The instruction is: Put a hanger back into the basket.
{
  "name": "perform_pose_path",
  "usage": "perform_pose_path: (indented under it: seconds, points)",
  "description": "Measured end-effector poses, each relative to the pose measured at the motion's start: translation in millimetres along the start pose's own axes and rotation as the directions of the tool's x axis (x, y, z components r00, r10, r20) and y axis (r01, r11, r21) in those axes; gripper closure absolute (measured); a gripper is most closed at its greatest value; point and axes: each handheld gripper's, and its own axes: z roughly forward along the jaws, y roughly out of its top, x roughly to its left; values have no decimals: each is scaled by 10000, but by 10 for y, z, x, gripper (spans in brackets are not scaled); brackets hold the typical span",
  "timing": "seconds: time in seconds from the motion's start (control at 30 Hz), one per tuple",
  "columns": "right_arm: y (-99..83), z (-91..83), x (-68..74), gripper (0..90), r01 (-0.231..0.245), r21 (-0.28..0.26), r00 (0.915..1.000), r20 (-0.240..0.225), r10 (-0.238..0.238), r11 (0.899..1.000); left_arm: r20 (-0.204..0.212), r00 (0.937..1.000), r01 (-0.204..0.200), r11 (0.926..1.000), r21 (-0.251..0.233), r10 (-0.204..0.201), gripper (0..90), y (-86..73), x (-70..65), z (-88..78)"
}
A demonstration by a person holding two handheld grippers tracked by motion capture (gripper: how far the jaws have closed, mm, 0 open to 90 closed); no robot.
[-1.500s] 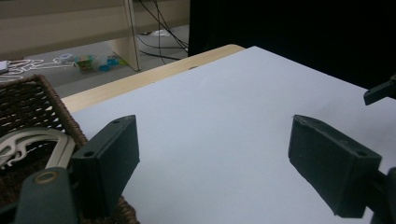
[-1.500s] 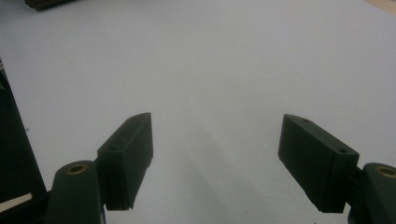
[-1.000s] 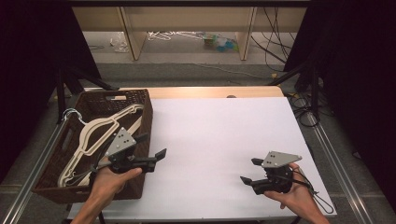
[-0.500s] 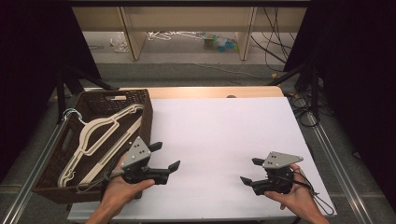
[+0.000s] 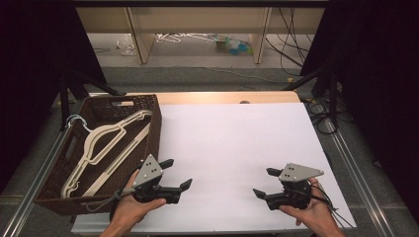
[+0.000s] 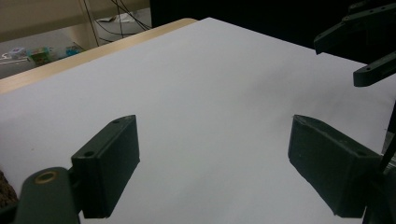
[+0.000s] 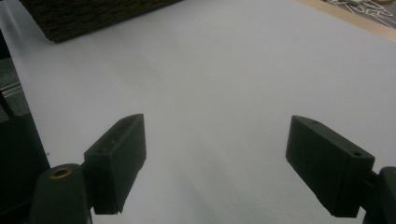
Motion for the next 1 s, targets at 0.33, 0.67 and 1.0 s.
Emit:
perform_pose_path:
  seconds: [0.33, 0.67, 1.0]
  points:
    - [-51, -55, 104, 211, -132, -262, 9999, -60, 130, 9996, -40, 9992, -406, 9988, 286, 408, 164, -147, -53, -15]
    - [-110, -79, 187, 196, 16, -406, 9999, -127, -21, 9992, 9, 9991, -419, 9990, 173, 419, 163, -205, -88, -45]
    - [-128, -52, 188, 196, 104, -343, 9998, -151, -109, 9994, 63, 9991, -419, 9990, 178, 418, 163, -214, -80, -37]
